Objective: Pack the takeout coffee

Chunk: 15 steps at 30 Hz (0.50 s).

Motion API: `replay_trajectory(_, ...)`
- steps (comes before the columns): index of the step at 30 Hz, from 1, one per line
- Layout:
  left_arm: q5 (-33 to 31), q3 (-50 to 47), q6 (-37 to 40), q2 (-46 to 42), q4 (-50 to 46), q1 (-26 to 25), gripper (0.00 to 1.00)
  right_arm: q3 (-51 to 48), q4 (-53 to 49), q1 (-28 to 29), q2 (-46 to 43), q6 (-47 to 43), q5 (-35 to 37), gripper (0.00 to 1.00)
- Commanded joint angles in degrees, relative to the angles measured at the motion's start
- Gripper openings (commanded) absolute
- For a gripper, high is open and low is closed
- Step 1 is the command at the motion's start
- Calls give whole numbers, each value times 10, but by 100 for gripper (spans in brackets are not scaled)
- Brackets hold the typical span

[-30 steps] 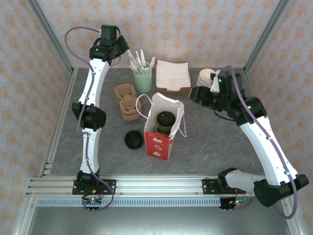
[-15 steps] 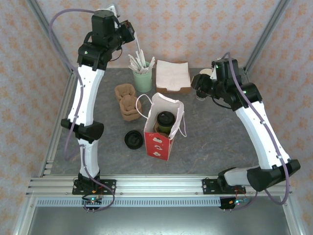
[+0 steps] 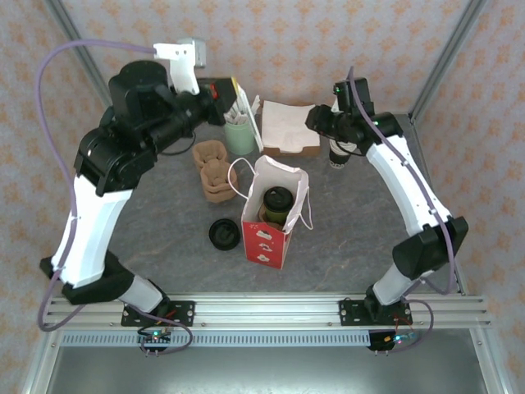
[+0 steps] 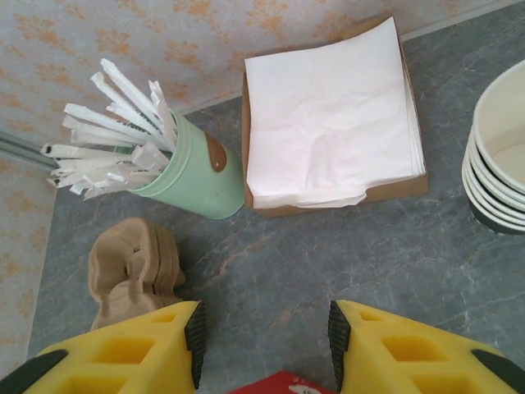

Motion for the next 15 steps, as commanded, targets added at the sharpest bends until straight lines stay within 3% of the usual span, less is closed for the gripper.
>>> replay_trajectory(1, -5, -105, 1, -55, 44, -22, 0, 40, 0, -2, 42, -24, 20, 45)
replay_trajectory(6, -9, -216, -10, -115, 63, -52, 0, 113, -27, 0, 126, -45, 25, 46)
replay_trajectory(15, -18, -283, -15, -141, 51, -87, 0, 247, -60, 7, 278, -80, 40, 50)
